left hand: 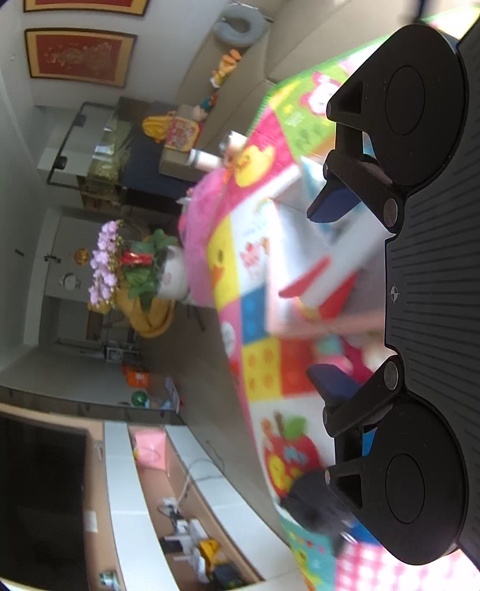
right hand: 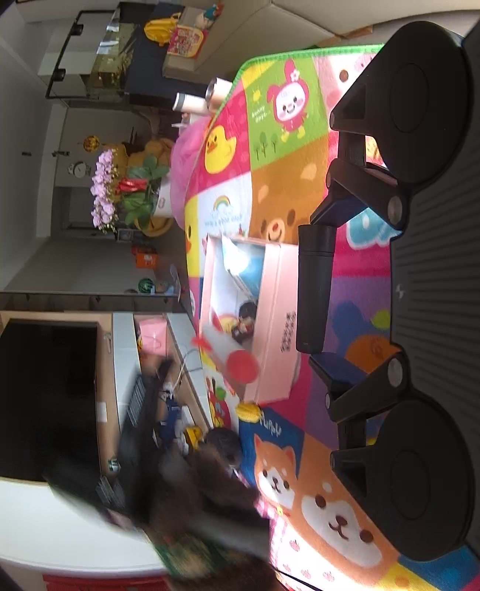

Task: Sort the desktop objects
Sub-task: 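Lower the foam stick into the box and open the left gripper, then lower the black stick into the pink box and open the right gripper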

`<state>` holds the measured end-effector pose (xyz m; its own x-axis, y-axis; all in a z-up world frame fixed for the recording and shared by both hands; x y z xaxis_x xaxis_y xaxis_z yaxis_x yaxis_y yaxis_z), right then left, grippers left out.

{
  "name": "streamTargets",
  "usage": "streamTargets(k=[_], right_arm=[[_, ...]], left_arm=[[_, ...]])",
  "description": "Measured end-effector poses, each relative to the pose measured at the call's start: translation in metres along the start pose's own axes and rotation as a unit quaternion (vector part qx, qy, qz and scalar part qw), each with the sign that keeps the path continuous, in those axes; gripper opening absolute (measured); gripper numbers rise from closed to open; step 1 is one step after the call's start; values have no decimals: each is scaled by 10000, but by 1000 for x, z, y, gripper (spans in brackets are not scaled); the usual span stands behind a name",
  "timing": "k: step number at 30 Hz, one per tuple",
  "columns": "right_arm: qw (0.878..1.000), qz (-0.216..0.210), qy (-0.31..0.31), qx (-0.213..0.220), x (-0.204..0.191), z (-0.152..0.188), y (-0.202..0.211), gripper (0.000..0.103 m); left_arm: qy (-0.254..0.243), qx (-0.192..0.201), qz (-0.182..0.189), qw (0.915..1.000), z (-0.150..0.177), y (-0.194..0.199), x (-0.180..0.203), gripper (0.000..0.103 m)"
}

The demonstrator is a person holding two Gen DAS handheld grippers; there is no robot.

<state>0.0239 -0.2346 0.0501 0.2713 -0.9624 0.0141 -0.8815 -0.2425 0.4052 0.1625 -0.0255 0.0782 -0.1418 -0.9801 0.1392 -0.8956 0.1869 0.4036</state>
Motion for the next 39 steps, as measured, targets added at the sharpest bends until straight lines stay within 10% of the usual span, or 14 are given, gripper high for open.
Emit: streamTargets(k=[11,15,25,39], right_arm=[[9957,278,220,859,-6,-95,-74,77],[9978,285,206,570,-10,-107,-118,84],[9986,-100,498,-156,-27,-44,-109,36],[9998,-9,204,-75,-40,-67,-145,26]], left_arm=[[180,-364,107,9991,79,59,-23,96],[108,-295,49,9995,86,76,-28,98],[650,-533,250,9962,113,77,-38,99],[999,-556,78,9934,116,88,-56,100]])
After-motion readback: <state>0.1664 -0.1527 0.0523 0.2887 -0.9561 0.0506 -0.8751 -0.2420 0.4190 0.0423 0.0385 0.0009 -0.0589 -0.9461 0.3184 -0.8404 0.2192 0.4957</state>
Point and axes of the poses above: each gripper's, at about its wrist camera, not at the fingertips, and y roughly against the way its jaws point, x to its right, z to its underside, the point moved 6 cm from there along -y, roughly the way its jaws point, and after that the axes turned 5 degrees about x, right-handed, at the moved point
